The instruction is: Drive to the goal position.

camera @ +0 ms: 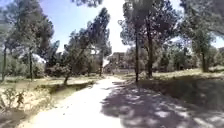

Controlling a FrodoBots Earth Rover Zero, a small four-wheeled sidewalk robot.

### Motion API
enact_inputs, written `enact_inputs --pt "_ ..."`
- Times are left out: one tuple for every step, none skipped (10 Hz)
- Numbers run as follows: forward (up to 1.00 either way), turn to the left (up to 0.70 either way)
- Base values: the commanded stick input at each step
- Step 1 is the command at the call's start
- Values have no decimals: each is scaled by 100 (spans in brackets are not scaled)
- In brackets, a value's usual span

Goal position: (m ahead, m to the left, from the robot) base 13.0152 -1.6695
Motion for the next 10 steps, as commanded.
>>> enact_inputs --pt "85 0" --pt "85 0" --pt "85 0" --pt "85 0" --pt "85 0" --pt "85 0" --pt "85 0" --pt "85 0" --pt "85 -6" --pt "85 -26"
